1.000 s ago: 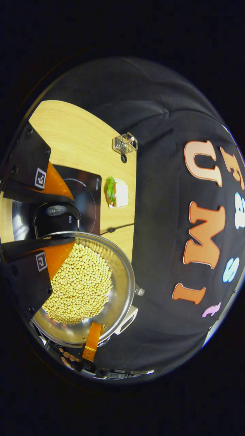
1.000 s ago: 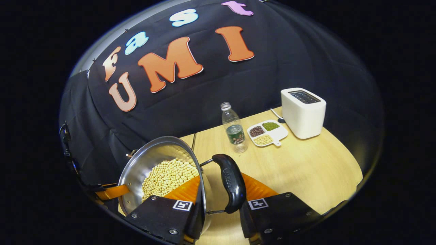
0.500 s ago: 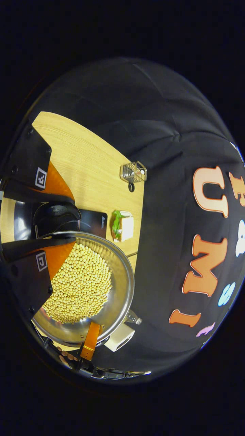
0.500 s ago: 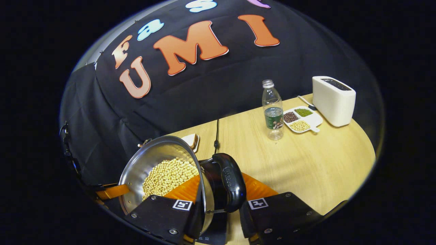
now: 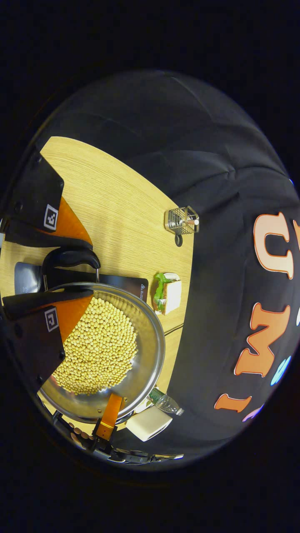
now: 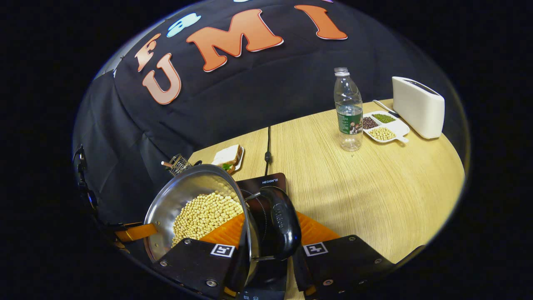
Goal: First push the handle of the pot to place it horizontally, then grasp the pot with both hands and set it on the induction cooktop.
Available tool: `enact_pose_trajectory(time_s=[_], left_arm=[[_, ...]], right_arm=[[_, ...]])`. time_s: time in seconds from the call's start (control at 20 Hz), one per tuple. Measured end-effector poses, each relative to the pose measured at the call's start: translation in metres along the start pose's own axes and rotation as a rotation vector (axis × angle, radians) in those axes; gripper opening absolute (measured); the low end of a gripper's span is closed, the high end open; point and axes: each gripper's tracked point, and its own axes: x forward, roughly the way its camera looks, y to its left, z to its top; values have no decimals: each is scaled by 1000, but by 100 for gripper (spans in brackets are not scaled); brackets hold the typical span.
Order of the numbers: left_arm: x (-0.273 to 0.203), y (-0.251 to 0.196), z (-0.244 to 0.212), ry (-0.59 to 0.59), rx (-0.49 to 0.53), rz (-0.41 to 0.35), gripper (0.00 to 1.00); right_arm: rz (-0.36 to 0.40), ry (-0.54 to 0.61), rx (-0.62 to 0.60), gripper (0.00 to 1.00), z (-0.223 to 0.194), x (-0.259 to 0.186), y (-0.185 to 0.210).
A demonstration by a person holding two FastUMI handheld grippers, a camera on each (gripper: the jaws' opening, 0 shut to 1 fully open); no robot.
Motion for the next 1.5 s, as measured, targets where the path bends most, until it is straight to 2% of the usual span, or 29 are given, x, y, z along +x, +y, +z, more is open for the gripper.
enact_pose_trajectory(time_s=[0.05,0.1,0.3,0.35,0.4,0.55,0.6,0.65,0.7,0.75,0.8,0.9,1.0,1.05,1.2,1.35,1.4,1.5], left_arm=[[0,1,4,4,1,1,50],[-1,4,6,6,2,2,53],[0,2,10,42,-5,12,53],[-2,2,15,30,-7,12,53],[0,3,15,42,-5,17,55],[-7,-1,28,34,9,20,61],[-13,0,28,28,17,26,62],[-23,-2,36,-1,25,27,66],[-37,-2,51,-49,40,36,63],[-57,-3,68,-106,62,50,65],[-82,-8,85,-172,88,64,77],[-127,-24,117,-299,112,80,100],[-167,-45,146,-418,93,64,98],[-190,-50,160,-472,75,48,94],[-255,-61,200,-618,39,15,98],[-317,-75,222,-749,7,-20,100],[-340,-79,228,-790,2,-25,94],[-381,-81,233,-845,-8,-10,98]], right_arm=[[-1,7,-1,46,-2,2,-1],[-1,11,-1,46,-4,3,-3],[-6,36,-7,46,-12,11,-7],[-11,40,-15,42,-14,11,-8],[-16,44,-18,48,-16,11,-8],[-46,31,-68,55,-13,5,-14],[-51,6,-86,62,-6,2,-14],[-55,-16,-107,64,2,-5,-15],[-58,-38,-126,74,10,-14,-15],[-69,-65,-144,78,21,-24,-17],[-81,-99,-161,89,34,-37,-20],[-102,-187,-184,95,65,-70,-25],[-119,-292,-210,95,99,-111,-30],[-131,-344,-225,95,115,-135,-35],[-171,-475,-239,95,157,-206,-52],[-214,-602,-248,94,188,-277,-72],[-225,-636,-258,94,194,-298,-77],[-232,-688,-273,94,203,-335,-83]])
